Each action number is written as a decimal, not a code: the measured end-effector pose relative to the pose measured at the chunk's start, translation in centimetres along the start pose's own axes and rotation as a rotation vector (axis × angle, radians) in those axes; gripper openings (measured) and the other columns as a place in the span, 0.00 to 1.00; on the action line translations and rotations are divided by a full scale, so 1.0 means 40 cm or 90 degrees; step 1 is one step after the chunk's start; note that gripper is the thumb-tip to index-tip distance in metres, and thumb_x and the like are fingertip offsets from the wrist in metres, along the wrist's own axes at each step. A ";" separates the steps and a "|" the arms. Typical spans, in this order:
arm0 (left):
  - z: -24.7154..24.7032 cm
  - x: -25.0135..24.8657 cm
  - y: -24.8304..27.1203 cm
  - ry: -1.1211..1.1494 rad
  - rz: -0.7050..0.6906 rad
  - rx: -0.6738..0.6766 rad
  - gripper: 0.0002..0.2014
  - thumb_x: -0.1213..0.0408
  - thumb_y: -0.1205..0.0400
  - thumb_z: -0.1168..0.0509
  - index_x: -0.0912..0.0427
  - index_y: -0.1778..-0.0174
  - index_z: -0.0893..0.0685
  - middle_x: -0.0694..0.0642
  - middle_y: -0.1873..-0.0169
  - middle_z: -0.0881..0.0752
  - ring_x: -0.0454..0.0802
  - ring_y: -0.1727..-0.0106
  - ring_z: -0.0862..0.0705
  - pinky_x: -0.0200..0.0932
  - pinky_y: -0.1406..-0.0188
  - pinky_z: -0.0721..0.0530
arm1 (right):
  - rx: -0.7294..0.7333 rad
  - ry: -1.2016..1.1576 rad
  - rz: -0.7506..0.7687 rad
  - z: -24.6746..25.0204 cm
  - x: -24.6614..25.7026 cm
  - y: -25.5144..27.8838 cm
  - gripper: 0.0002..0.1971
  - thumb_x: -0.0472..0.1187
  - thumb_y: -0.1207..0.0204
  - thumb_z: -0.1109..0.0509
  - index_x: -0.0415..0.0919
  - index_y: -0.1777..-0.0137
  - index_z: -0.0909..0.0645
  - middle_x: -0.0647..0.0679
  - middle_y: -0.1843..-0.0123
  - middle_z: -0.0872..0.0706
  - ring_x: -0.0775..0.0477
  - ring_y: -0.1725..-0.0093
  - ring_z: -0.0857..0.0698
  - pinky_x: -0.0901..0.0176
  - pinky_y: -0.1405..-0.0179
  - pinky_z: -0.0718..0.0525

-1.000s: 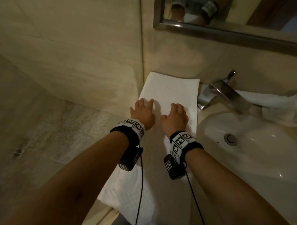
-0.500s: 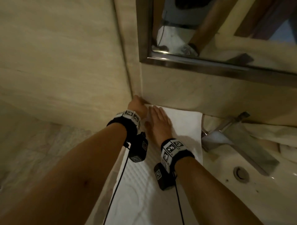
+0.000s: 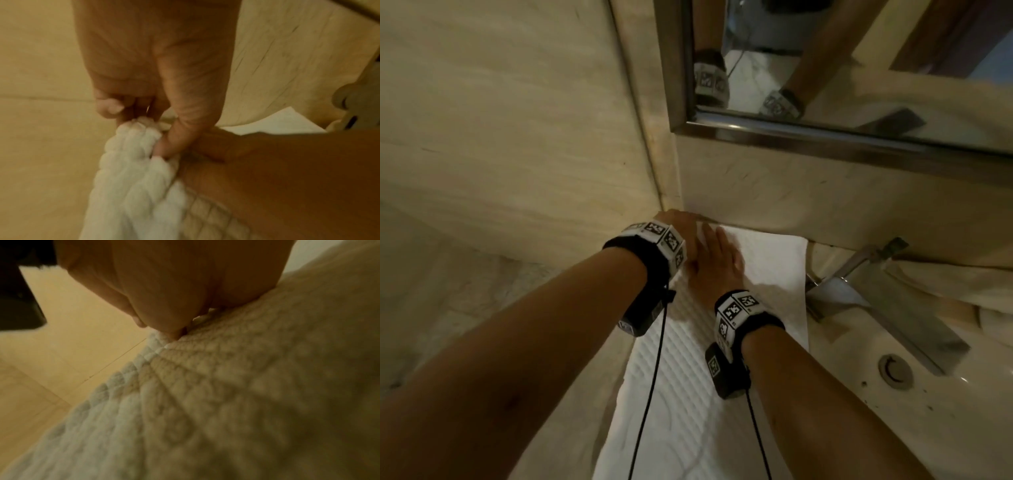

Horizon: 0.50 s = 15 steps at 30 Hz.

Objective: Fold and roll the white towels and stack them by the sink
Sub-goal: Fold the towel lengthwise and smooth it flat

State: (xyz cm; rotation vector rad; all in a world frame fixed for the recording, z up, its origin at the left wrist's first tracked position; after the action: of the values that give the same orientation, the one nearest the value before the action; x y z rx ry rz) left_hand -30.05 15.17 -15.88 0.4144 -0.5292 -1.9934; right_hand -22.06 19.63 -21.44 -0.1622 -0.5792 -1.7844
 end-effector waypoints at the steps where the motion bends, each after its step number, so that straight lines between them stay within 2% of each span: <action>1: 0.002 -0.003 0.000 -0.025 -0.008 0.026 0.09 0.54 0.27 0.30 0.51 0.66 0.24 0.55 0.62 0.18 0.57 0.58 0.17 0.46 0.56 0.15 | 0.001 0.000 0.004 -0.001 0.003 0.000 0.29 0.49 0.14 0.53 0.52 0.15 0.58 0.55 0.14 0.63 0.50 0.15 0.64 0.47 0.18 0.62; 2: 0.008 -0.007 0.007 -0.069 -0.014 0.052 0.12 0.56 0.29 0.30 0.53 0.72 0.26 0.54 0.67 0.19 0.56 0.63 0.17 0.48 0.57 0.12 | -0.001 -0.002 0.006 0.000 0.005 0.001 0.30 0.48 0.14 0.53 0.51 0.15 0.59 0.56 0.14 0.63 0.51 0.15 0.63 0.48 0.19 0.62; 3: 0.019 -0.010 0.012 -0.100 -0.006 0.077 0.10 0.57 0.30 0.30 0.53 0.73 0.24 0.53 0.68 0.18 0.56 0.64 0.15 0.51 0.57 0.11 | -0.003 -0.003 0.005 0.002 0.006 0.002 0.30 0.47 0.14 0.53 0.51 0.15 0.60 0.57 0.14 0.62 0.52 0.15 0.63 0.49 0.19 0.63; 4: 0.027 -0.016 0.018 -0.122 -0.013 0.094 0.06 0.57 0.30 0.30 0.54 0.69 0.18 0.53 0.66 0.16 0.57 0.61 0.14 0.53 0.54 0.11 | -0.001 -0.001 0.003 0.001 0.005 0.002 0.31 0.47 0.14 0.52 0.51 0.14 0.60 0.58 0.14 0.63 0.52 0.15 0.63 0.49 0.19 0.63; 6: 0.028 -0.016 0.005 -0.159 -0.032 0.128 0.11 0.52 0.31 0.27 0.55 0.59 0.12 0.51 0.60 0.13 0.56 0.56 0.13 0.52 0.49 0.13 | 0.014 0.012 -0.007 -0.002 0.004 0.003 0.31 0.46 0.14 0.53 0.49 0.14 0.61 0.57 0.14 0.64 0.53 0.16 0.64 0.49 0.19 0.64; 8: 0.029 0.000 0.006 -0.213 -0.031 0.173 0.17 0.46 0.45 0.23 0.52 0.66 0.12 0.51 0.65 0.12 0.55 0.62 0.13 0.54 0.52 0.12 | 0.019 0.031 -0.019 -0.007 0.001 0.002 0.31 0.46 0.14 0.53 0.48 0.14 0.62 0.56 0.14 0.66 0.53 0.16 0.64 0.48 0.19 0.64; 9: 0.034 0.007 0.016 -0.227 -0.034 0.178 0.20 0.46 0.49 0.23 0.53 0.67 0.12 0.51 0.66 0.12 0.55 0.63 0.13 0.54 0.53 0.12 | 0.014 0.033 -0.024 -0.005 0.002 0.003 0.31 0.46 0.14 0.54 0.48 0.14 0.63 0.56 0.14 0.66 0.53 0.16 0.64 0.48 0.19 0.65; 10: 0.046 0.009 0.036 -0.248 -0.036 0.173 0.21 0.48 0.48 0.22 0.55 0.63 0.12 0.52 0.63 0.12 0.56 0.61 0.13 0.55 0.52 0.12 | 0.006 0.033 -0.027 -0.005 0.003 0.005 0.31 0.47 0.14 0.55 0.48 0.14 0.63 0.56 0.14 0.66 0.53 0.16 0.64 0.48 0.19 0.64; 13: 0.076 0.005 0.099 -0.283 -0.074 0.134 0.19 0.55 0.32 0.24 0.55 0.46 0.15 0.57 0.48 0.13 0.61 0.47 0.14 0.55 0.46 0.15 | 0.005 0.043 -0.027 0.000 0.007 0.013 0.30 0.46 0.14 0.54 0.48 0.14 0.61 0.56 0.14 0.65 0.52 0.16 0.63 0.45 0.19 0.63; 15: 0.113 -0.009 0.139 -0.281 -0.089 0.111 0.08 0.54 0.31 0.27 0.53 0.60 0.14 0.56 0.56 0.12 0.57 0.56 0.14 0.50 0.52 0.13 | 0.030 0.102 -0.032 0.003 0.005 0.018 0.30 0.46 0.15 0.51 0.50 0.15 0.55 0.53 0.14 0.66 0.46 0.16 0.65 0.37 0.20 0.61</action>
State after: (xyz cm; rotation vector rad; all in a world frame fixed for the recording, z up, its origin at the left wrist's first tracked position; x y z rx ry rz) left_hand -28.01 14.07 -9.09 0.1127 -0.9766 -2.1913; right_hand -21.49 19.37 -21.04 0.0278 -0.5132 -1.8121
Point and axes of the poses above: each hand's wrist, its own y-axis away from the middle knuckle, its own z-axis out of the back of the hand, x = y × z, the point moved 7 cm from there along -y, towards the middle knuckle
